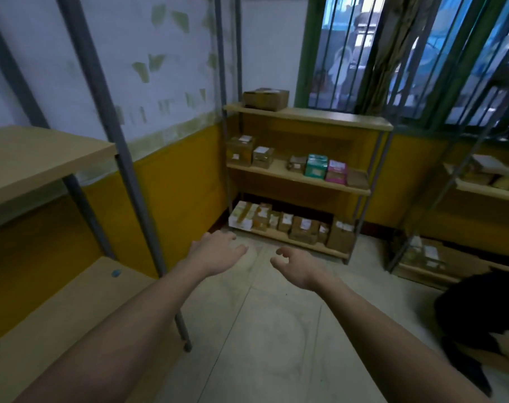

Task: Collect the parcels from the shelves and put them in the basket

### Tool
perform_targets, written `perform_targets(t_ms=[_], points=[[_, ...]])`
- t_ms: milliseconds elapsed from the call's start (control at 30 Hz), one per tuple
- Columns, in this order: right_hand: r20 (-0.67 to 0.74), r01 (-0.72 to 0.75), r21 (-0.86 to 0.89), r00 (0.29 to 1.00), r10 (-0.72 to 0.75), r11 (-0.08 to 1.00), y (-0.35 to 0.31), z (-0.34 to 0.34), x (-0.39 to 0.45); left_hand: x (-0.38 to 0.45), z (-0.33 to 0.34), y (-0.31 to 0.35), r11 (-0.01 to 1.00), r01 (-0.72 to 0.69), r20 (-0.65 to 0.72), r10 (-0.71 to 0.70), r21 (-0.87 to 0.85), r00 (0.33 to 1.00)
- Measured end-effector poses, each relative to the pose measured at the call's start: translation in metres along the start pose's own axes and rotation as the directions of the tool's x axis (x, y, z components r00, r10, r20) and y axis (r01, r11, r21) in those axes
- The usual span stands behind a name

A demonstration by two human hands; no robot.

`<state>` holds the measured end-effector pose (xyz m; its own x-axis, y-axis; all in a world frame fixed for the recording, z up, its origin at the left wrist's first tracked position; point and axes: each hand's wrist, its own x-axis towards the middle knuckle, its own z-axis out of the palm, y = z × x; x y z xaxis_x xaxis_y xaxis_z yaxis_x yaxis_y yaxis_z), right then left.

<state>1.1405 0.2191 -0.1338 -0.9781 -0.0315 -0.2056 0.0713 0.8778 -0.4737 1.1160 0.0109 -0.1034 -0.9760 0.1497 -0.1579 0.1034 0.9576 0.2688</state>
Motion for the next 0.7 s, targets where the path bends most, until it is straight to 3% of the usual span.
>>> perform_targets(t_ms=[167,367,533,700], points=[[-0.017,-0.144,0.057,0.989,0.145,0.988,0.029,-0.027,0.101,0.121,-0.023,0.009,0.992,-0.129,0.054,0.129,-0.002,0.99],[-0.069,-0.239,0.122,0.966,0.248,0.963,0.066,-0.068,0.206,0.264,-0.027,0.025,0.986,-0.163,0.097,0.164,-0.023,0.982],[-0.109,-0.271,0.152,0.951,0.289,0.951,0.12,-0.103,0.301,0.383,-0.009,0.057,0.977,-0.176,0.165,0.195,-0.122,0.967],[-0.109,-0.236,0.295,0.954,0.278,0.926,0.18,-0.131,0.408,0.495,0.016,0.108,0.954,-0.128,0.205,0.187,-0.272,0.961]])
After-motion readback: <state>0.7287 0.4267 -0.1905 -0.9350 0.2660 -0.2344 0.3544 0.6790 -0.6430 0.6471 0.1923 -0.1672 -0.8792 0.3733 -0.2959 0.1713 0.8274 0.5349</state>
